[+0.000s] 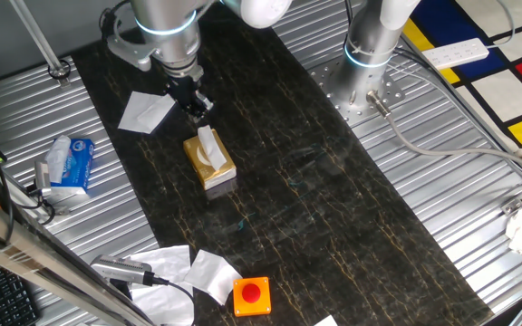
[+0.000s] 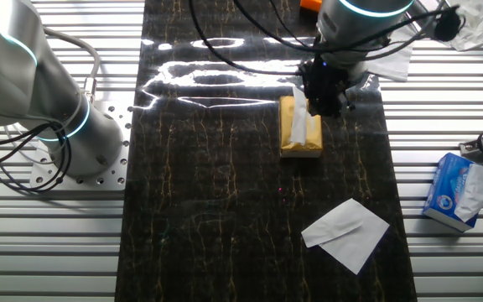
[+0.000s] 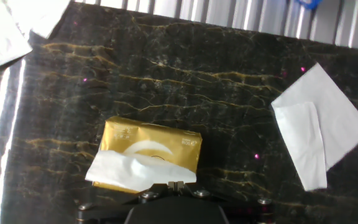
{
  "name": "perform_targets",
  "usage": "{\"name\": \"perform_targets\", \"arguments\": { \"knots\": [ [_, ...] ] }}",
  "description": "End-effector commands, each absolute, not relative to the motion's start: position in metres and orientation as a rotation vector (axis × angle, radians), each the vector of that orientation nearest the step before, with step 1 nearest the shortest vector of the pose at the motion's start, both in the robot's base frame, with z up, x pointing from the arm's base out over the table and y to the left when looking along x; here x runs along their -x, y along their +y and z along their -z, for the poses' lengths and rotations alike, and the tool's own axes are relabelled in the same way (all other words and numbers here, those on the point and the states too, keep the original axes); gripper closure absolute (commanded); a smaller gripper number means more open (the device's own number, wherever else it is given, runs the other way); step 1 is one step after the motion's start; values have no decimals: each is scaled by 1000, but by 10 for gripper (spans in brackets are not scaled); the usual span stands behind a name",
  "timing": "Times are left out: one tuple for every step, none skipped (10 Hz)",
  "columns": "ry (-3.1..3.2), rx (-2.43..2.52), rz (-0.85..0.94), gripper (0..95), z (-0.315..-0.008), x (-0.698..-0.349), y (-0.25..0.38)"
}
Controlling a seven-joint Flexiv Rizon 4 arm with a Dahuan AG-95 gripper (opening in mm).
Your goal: Pull out a napkin
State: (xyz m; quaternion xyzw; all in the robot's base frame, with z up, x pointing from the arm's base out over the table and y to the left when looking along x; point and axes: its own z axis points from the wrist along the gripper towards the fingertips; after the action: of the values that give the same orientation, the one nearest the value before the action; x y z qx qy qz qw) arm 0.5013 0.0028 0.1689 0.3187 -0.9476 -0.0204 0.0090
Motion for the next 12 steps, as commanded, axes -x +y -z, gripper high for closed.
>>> {"name": "perform_targets", "arguments": {
  "knots": [
    [-2928,-1218,204,950,-164,-505,9],
    [-2933,-1206,208,950,-164,-505,11],
    [-2916,-1232,218,950,-164,-505,11],
    [-2897,-1241,210,950,-164,-506,13],
    [-2877,-1243,221,950,-165,-507,16],
    [-2817,-1237,255,950,-168,-510,26],
    [-2807,-1229,259,950,-170,-513,38],
    [-2807,-1228,258,950,-170,-514,42],
    [-2799,-1240,248,760,-165,-515,49],
    [-2780,-1271,238,760,-159,-514,54],
    [-2739,-1356,250,380,-144,-507,60],
    [-2700,-1428,288,190,-135,-498,68]
  ]
}}
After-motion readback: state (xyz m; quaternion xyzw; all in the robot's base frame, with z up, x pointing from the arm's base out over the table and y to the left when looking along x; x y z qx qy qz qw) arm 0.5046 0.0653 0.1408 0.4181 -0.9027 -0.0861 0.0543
